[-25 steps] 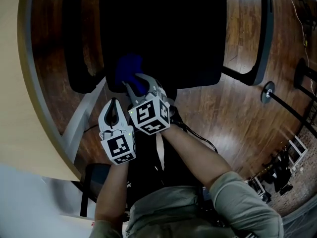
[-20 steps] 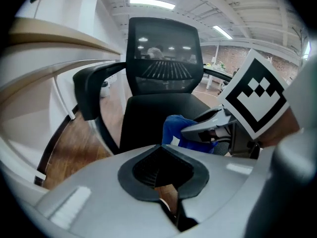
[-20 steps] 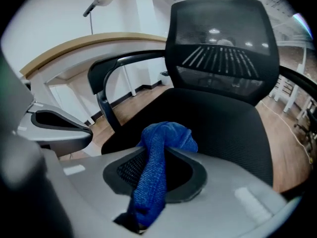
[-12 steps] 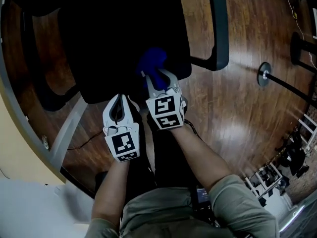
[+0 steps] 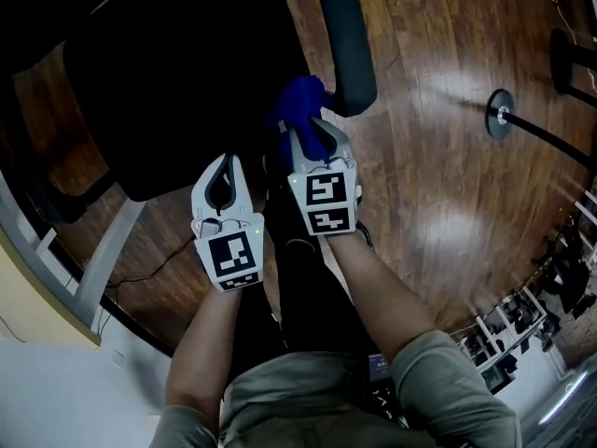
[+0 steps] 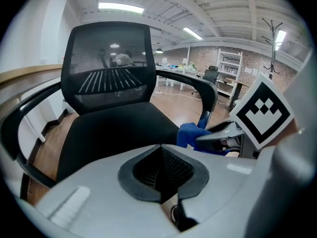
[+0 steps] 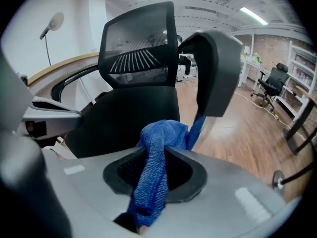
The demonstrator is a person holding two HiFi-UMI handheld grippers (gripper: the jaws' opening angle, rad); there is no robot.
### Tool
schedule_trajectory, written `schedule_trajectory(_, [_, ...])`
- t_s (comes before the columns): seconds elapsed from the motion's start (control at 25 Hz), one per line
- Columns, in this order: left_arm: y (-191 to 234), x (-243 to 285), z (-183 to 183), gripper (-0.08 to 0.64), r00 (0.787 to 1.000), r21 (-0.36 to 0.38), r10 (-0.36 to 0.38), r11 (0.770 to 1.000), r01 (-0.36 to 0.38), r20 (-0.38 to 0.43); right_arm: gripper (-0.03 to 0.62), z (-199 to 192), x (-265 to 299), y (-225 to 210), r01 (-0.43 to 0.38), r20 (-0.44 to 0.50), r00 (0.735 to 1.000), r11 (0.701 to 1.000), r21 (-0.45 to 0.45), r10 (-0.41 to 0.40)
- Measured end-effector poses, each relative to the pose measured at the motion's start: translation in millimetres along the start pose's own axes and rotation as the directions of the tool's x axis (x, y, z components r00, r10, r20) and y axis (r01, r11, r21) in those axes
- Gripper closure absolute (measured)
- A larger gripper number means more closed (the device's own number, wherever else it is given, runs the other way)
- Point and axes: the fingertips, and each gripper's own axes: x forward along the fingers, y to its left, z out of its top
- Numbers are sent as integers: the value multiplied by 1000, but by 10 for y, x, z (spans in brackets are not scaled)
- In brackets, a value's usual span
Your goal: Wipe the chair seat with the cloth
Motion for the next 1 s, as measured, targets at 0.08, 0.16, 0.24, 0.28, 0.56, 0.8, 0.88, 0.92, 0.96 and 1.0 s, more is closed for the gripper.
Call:
schedule_trajectory(0.08, [-94,56,15,555,1000,11,-1,1000,1,2,506,-90,27,-74,-9,-7,1000,1000,6,9])
schedule_trajectory(0.16, [-154,95,-2,555,1000,13,-3,1000,3,3,506,-170,86,-123,-13,-14,1000,1000,11,13])
schedule_trajectory(0.24, [-176,105,-80,555,1000,11,-7,1000,7,-5,506,-228,149,-142,-7,-21,1000,1000,14,7])
schedule_trajectory(0.28, [-173,104,-138,555,1000,10,-10,1000,10,-13,506,-247,176,-140,-4,-22,1000,1000,15,4])
schedule_trajectory(0.56, [86,-2,-370,554,999,-28,22,999,-22,-26,506,-235,195,-140,36,-24,999,999,9,-36])
schedule_trajectory(0.8, [708,-363,-411,555,993,-68,121,990,-120,2,506,-8,85,187,57,11,998,998,-33,-56])
schedule_trajectory(0.88, [954,-531,-466,555,987,-82,164,983,-163,3,506,104,61,459,35,35,999,998,-59,-33])
schedule_trajectory(0.92, [1068,-615,-508,554,984,-87,181,980,-180,0,506,150,57,622,19,45,999,997,-69,-16])
schedule_trajectory(0.96, [1174,-699,-558,554,981,-92,196,976,-195,-3,506,193,59,801,-3,53,999,997,-78,7])
schedule_trajectory(1.0, [1272,-784,-615,554,978,-99,210,973,-209,-7,506,234,67,997,-31,60,998,996,-89,37])
